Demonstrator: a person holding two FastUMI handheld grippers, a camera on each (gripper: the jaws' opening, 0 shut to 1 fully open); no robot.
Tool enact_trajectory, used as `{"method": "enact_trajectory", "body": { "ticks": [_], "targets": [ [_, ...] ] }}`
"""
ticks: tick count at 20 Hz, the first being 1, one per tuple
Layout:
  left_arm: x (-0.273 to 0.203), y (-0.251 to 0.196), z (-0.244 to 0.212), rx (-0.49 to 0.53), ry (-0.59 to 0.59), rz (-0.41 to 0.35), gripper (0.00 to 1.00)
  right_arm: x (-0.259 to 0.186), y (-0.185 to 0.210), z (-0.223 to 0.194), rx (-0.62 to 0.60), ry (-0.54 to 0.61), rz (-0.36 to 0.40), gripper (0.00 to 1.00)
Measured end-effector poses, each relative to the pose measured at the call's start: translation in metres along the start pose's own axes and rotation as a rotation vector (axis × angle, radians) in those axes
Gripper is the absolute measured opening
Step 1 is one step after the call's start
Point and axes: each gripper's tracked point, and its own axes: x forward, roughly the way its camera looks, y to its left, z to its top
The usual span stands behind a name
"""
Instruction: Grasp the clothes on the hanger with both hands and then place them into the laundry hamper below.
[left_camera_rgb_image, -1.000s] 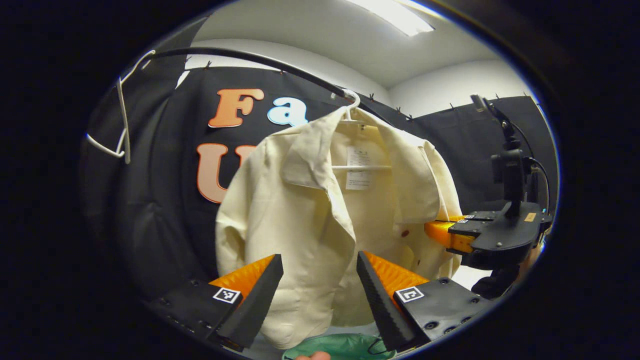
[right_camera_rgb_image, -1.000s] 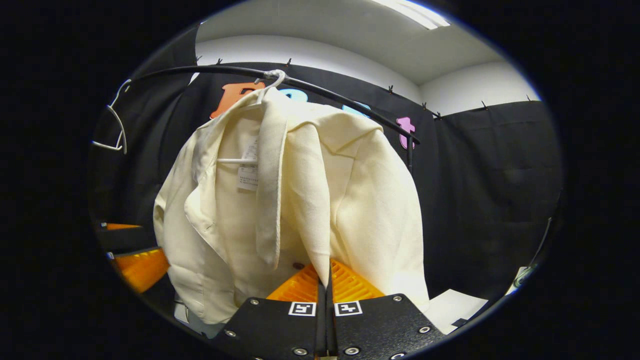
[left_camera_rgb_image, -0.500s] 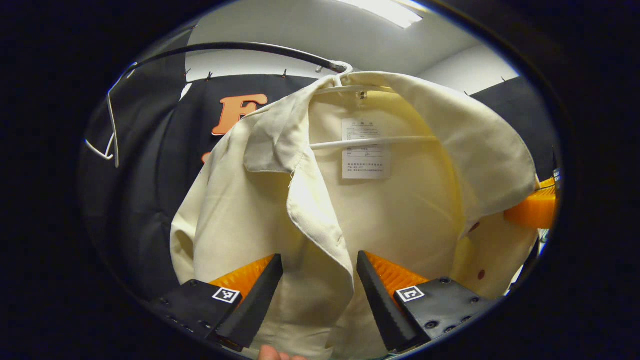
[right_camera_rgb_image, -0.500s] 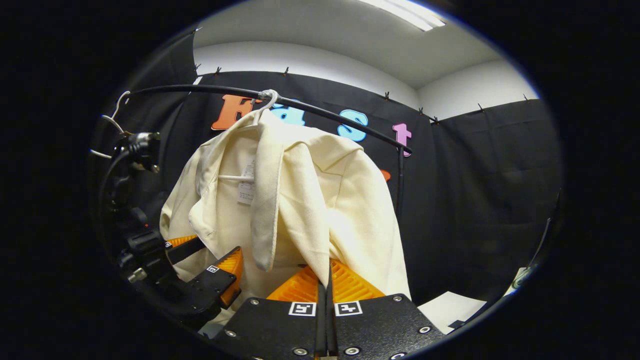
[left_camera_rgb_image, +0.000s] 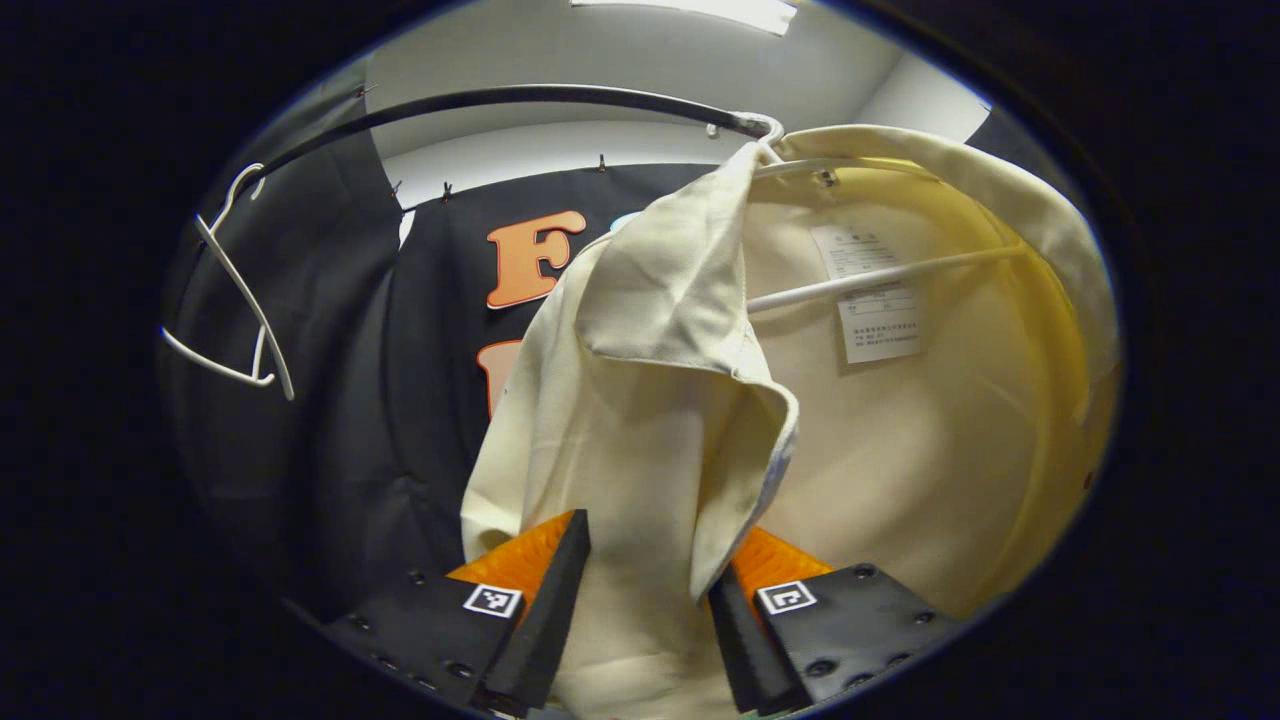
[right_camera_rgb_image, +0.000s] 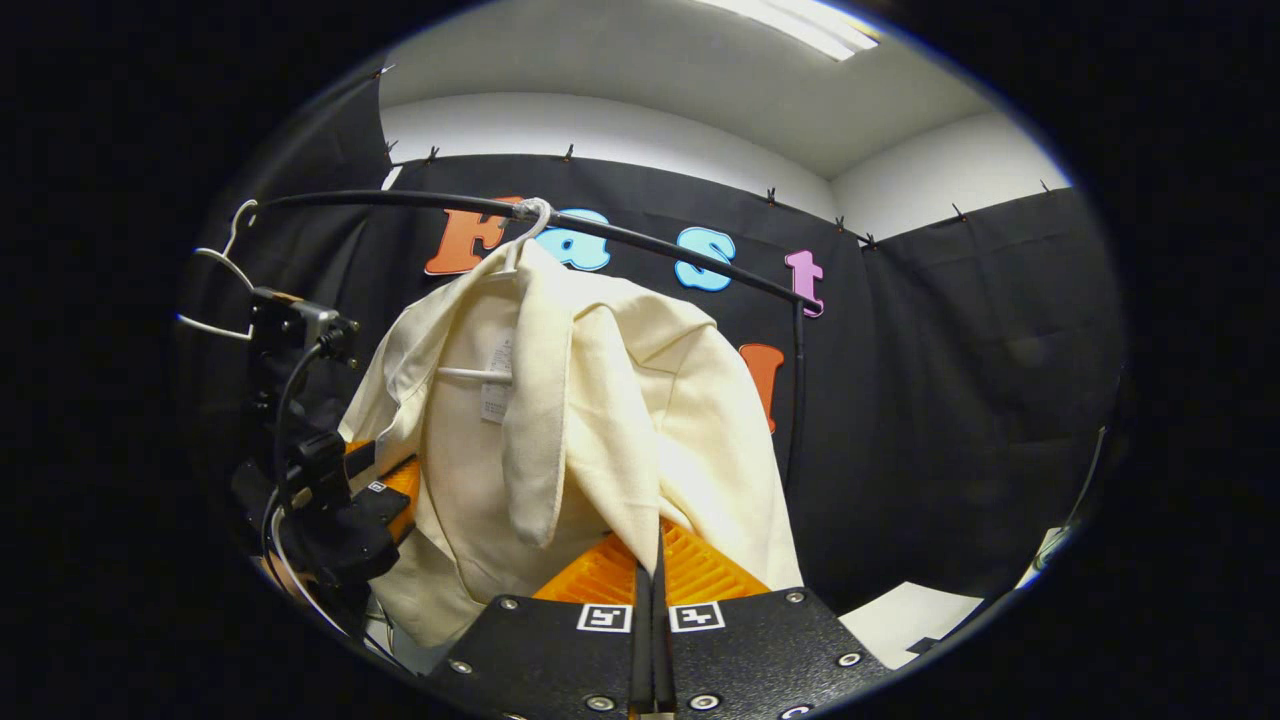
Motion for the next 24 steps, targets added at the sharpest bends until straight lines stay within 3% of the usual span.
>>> {"method": "enact_trajectory", "body": {
  "ticks": [2,4,5,13,17,24],
  "targets": [
    [0.001,0.006,0.004,-0.011,-0.012,-0.029,0.42,-0.003,-0.001,0.002,-0.005,-0.004,-0.003,0.00],
    [-0.002,0.013,0.010,-0.013,-0.021,-0.048,0.27,-0.005,0.000,0.004,0.002,-0.009,0.001,0.00],
    [-0.006,0.011,0.010,-0.030,-0.019,-0.086,0.08,-0.007,0.001,0.005,0.011,-0.014,0.008,0.00],
    [-0.030,0.042,0.050,0.083,-0.127,-0.072,0.06,-0.026,-0.016,0.026,0.022,-0.084,-0.028,0.00],
    [-0.032,0.065,0.066,0.157,-0.170,-0.017,0.07,-0.035,-0.041,0.050,-0.006,-0.126,-0.085,0.00],
    [0.008,0.115,0.091,0.179,-0.181,0.029,0.07,-0.025,-0.101,0.099,-0.092,-0.197,-0.182,0.00]
  ]
}}
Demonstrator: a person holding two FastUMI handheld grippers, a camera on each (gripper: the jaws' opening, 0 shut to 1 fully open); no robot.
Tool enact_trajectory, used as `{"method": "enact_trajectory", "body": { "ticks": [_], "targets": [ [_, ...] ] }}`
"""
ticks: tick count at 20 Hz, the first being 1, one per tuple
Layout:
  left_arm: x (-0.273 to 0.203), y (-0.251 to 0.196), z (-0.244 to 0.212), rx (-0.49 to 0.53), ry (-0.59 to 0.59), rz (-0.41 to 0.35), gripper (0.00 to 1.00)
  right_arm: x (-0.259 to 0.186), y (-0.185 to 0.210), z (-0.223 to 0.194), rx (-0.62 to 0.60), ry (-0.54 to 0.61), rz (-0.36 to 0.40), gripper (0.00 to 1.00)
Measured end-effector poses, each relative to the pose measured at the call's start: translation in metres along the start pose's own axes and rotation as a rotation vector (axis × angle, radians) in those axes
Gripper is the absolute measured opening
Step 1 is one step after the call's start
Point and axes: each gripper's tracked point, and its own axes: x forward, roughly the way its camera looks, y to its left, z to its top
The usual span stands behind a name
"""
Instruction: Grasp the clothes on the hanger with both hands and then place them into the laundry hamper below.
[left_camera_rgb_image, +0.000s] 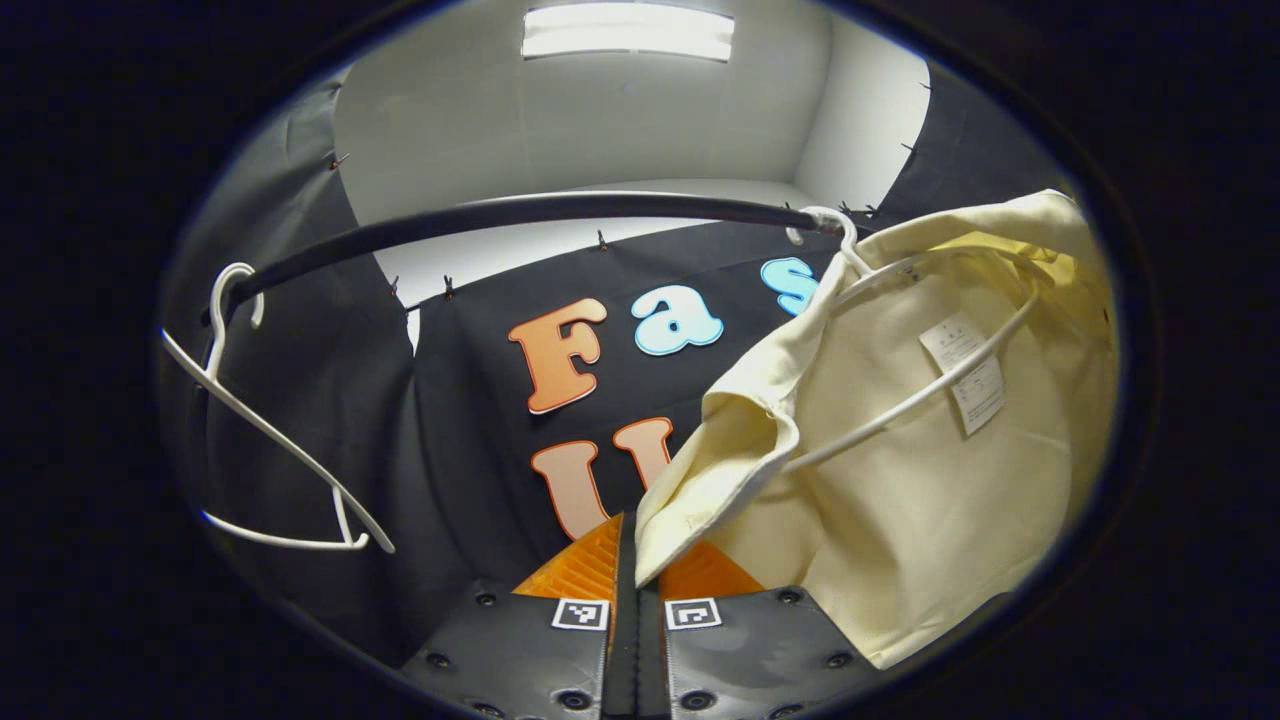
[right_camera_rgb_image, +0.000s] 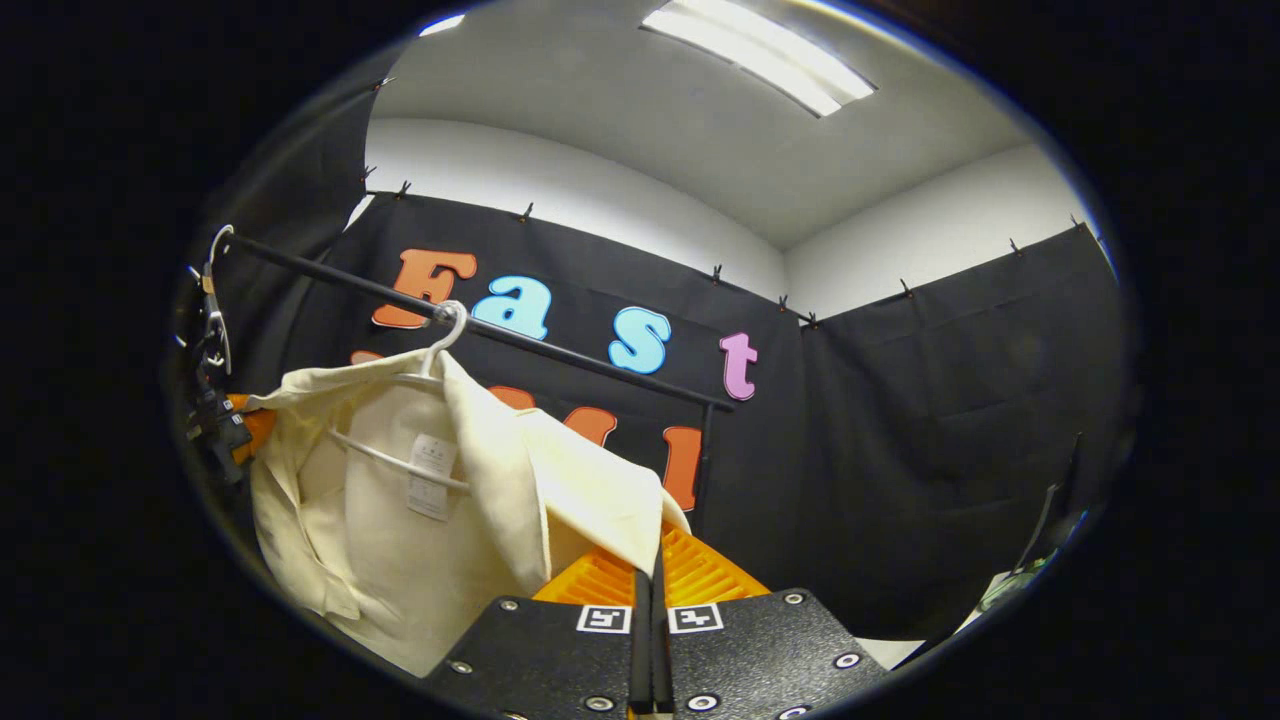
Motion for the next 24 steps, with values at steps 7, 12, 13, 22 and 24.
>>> {"method": "enact_trajectory", "body": {
  "ticks": [7,12,13,22,24],
  "targets": [
    [0.048,0.024,0.032,0.011,-0.052,0.037,0.07,0.057,-0.049,0.050,0.042,-0.084,-0.069,0.00],
    [0.078,0.032,0.033,0.001,-0.065,0.072,0.06,0.106,-0.052,0.057,0.046,-0.080,-0.056,0.00],
    [0.087,0.031,0.030,-0.016,-0.058,0.072,0.07,0.114,-0.050,0.055,0.052,-0.077,-0.050,0.00],
    [0.135,0.013,-0.037,-0.063,0.090,0.025,0.07,0.166,-0.024,-0.023,0.084,0.034,-0.012,0.00],
    [0.126,0.008,-0.055,-0.063,0.109,0.023,0.07,0.162,-0.017,-0.050,0.085,0.070,-0.003,0.00]
  ]
}}
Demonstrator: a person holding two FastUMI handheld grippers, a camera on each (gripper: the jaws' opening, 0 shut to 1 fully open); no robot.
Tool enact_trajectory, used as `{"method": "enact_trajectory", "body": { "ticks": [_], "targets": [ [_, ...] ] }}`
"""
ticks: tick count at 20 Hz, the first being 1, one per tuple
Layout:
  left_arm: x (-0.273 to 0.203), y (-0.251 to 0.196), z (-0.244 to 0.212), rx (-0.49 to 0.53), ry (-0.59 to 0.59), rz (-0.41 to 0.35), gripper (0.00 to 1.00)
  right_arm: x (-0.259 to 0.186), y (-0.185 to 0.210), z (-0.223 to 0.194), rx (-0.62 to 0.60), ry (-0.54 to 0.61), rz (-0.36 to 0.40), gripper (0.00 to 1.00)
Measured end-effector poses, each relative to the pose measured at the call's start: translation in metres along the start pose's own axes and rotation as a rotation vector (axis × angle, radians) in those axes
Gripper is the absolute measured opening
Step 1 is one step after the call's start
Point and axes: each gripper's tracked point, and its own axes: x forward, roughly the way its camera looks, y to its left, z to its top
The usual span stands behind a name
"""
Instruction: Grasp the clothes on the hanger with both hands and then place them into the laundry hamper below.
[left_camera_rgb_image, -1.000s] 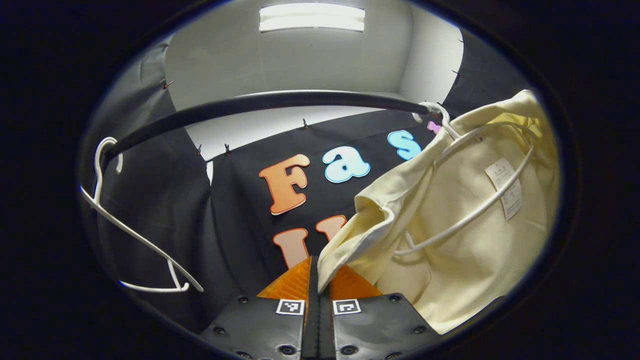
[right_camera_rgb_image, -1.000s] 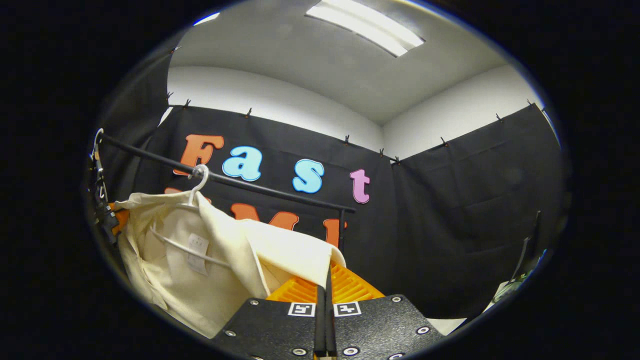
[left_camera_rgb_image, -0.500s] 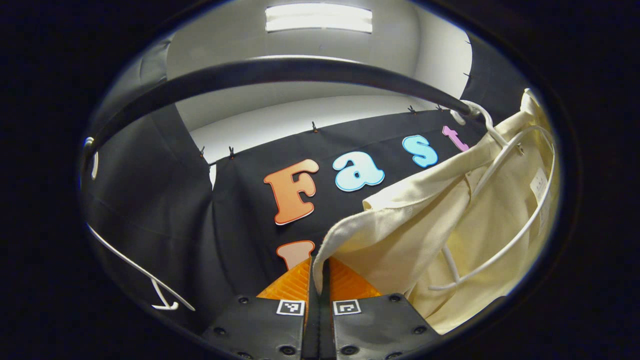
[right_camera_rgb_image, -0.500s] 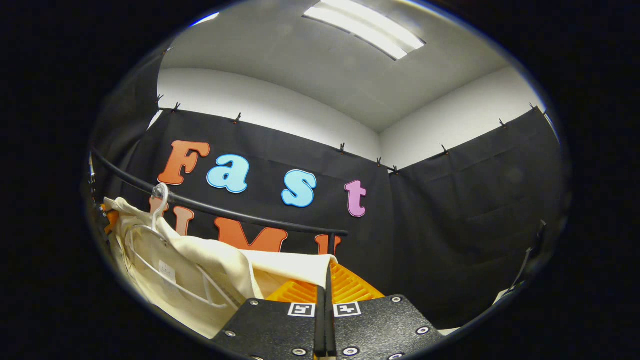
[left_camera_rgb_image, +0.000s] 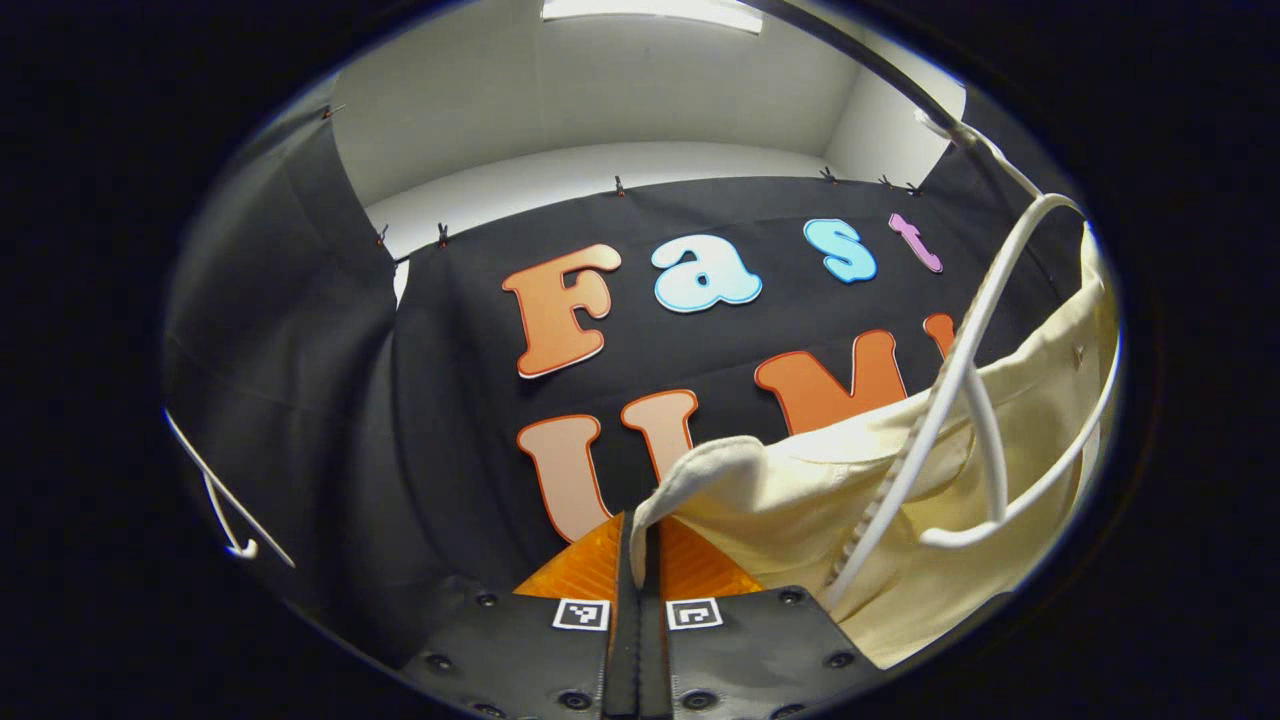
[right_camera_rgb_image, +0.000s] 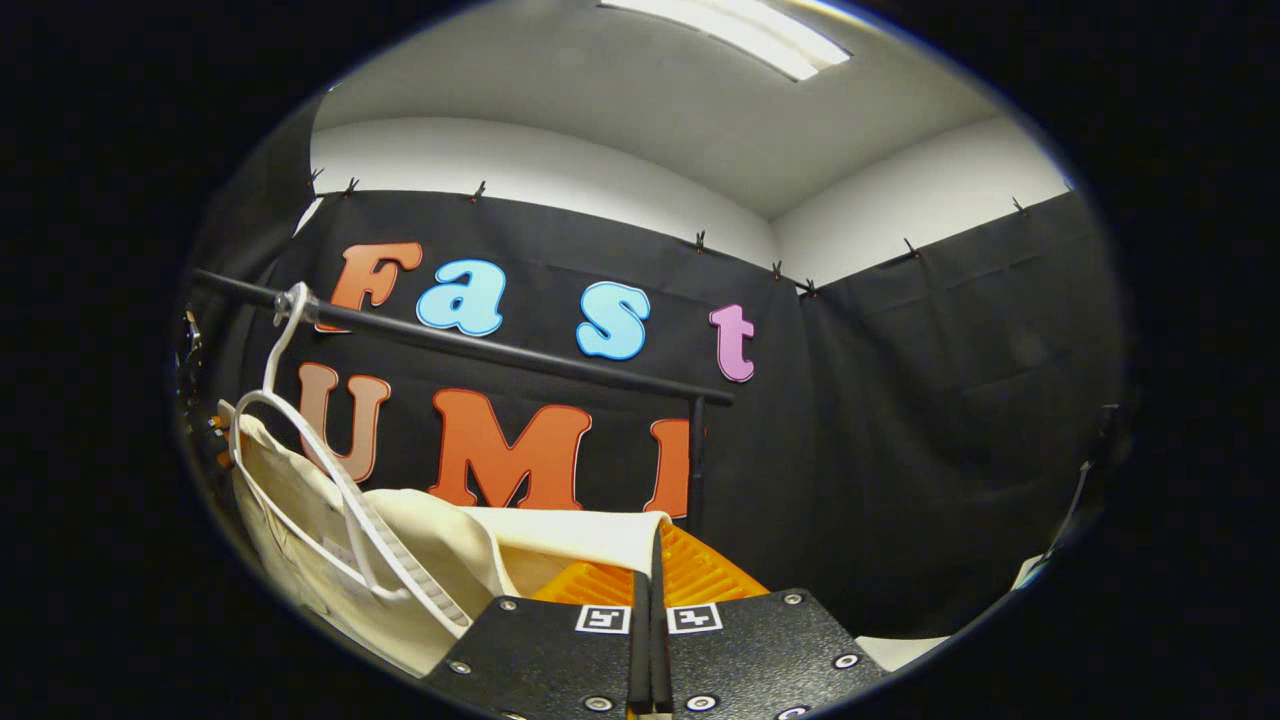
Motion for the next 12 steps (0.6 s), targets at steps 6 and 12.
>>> {"method": "enact_trajectory", "body": {
  "ticks": [6,12],
  "targets": [
    [-0.023,0.003,-0.042,0.036,0.070,-0.009,0.07,-0.030,0.021,-0.057,-0.044,0.082,0.034,0.00],
    [-0.080,0.022,-0.062,0.060,0.125,-0.001,0.07,-0.089,0.034,-0.067,-0.021,0.108,0.047,0.00]
  ]
}}
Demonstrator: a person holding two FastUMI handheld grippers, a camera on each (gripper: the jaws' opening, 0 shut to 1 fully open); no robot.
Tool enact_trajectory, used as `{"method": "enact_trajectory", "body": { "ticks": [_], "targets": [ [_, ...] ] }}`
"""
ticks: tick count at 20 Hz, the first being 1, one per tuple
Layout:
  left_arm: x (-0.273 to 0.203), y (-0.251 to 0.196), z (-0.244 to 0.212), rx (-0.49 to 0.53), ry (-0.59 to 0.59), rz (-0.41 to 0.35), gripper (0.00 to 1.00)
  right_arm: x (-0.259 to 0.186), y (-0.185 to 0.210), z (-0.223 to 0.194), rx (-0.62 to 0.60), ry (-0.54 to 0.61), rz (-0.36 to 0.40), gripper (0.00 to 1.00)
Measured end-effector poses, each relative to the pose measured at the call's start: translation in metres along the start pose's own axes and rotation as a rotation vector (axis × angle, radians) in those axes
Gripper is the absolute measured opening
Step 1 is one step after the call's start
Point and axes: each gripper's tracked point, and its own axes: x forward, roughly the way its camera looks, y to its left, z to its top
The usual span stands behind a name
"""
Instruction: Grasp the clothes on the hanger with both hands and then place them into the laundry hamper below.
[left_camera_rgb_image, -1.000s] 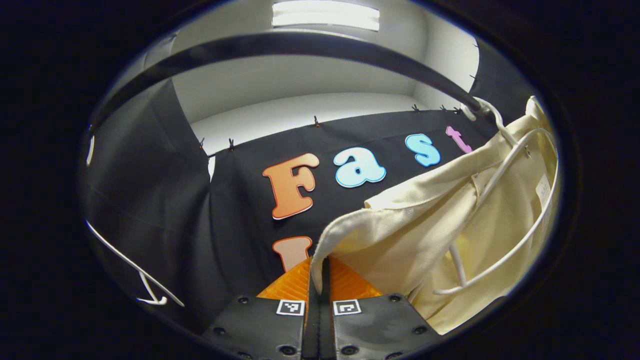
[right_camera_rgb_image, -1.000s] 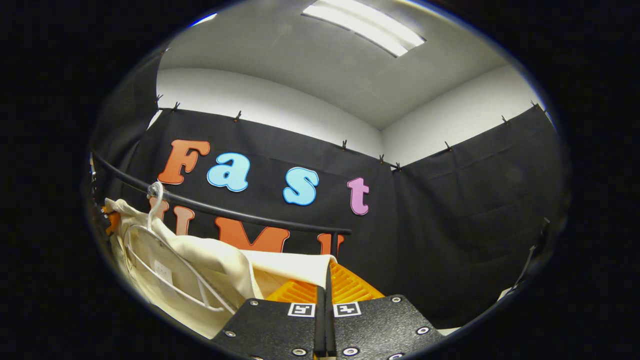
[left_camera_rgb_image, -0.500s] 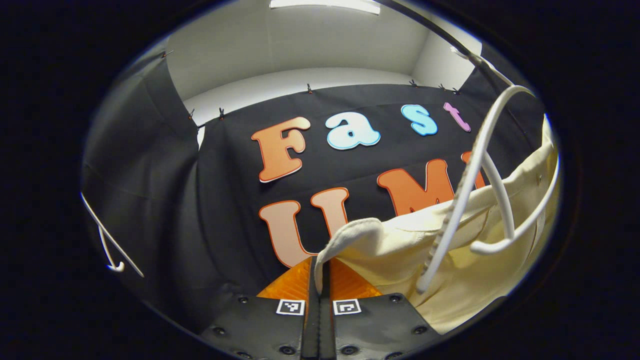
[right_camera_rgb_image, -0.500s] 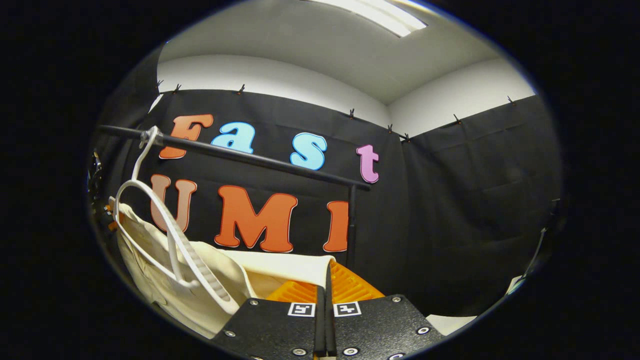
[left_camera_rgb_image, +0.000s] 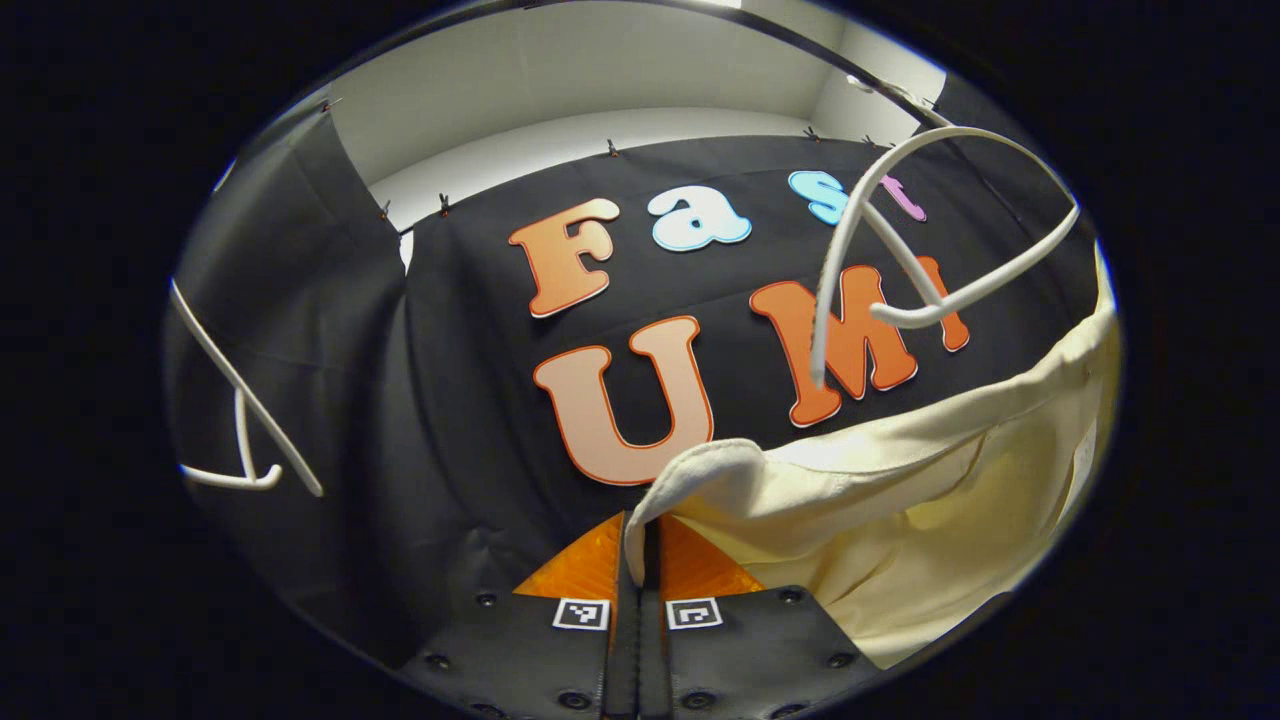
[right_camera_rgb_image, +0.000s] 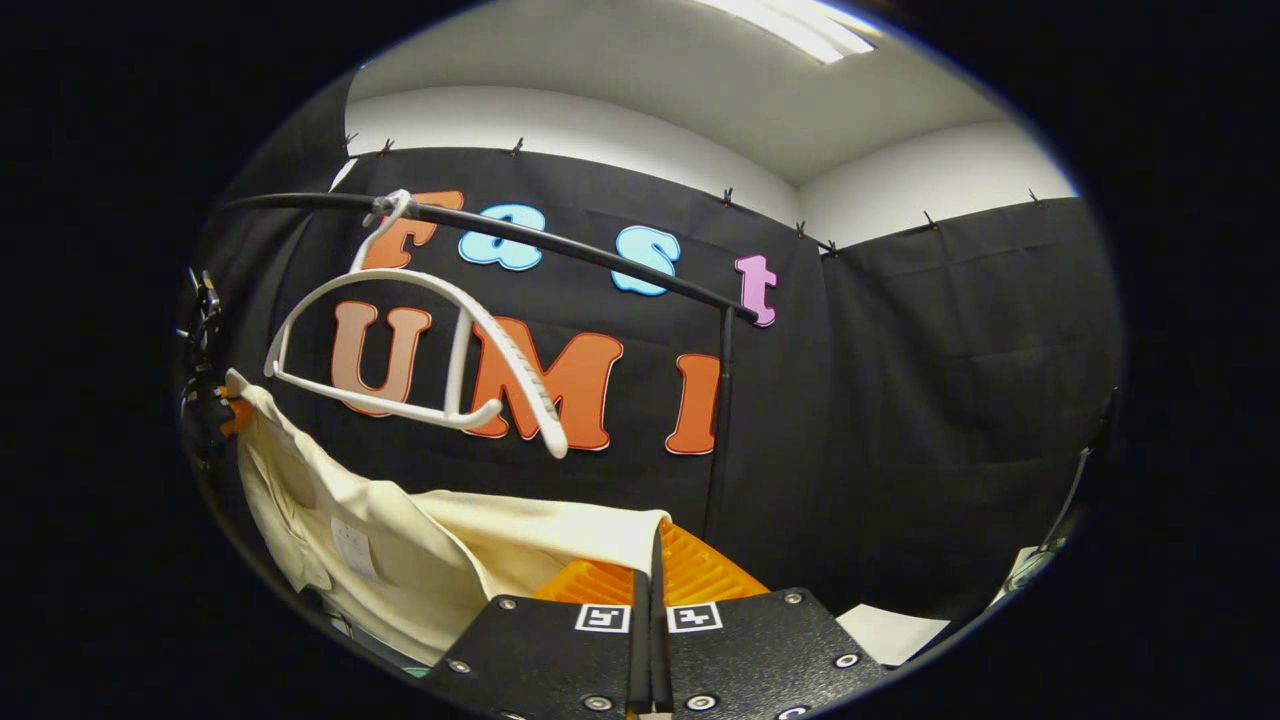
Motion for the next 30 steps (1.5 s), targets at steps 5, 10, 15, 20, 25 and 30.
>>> {"method": "enact_trajectory", "body": {
  "ticks": [5,10,15,20,25,30],
  "targets": [
    [-0.060,0.017,0.003,-0.028,0.019,0.014,0.07,-0.055,0.009,0.007,-0.031,-0.009,-0.003,0.00],
    [-0.113,0.020,0.010,-0.071,0.045,0.006,0.07,-0.104,0.031,0.013,0.008,0.005,0.044,0.00],
    [-0.165,-0.009,0.023,-0.103,0.057,-0.058,0.07,-0.139,0.059,0.006,0.064,0.019,0.085,0.00],
    [-0.195,-0.040,0.009,-0.175,0.106,-0.155,0.07,-0.163,0.099,-0.020,0.076,0.075,0.162,0.00],
    [-0.220,-0.067,-0.012,-0.238,0.185,-0.213,0.07,-0.182,0.133,-0.054,0.100,0.151,0.224,0.00],
    [-0.234,-0.110,-0.032,-0.252,0.254,-0.300,0.07,-0.188,0.159,-0.097,0.129,0.239,0.271,0.00]
  ]
}}
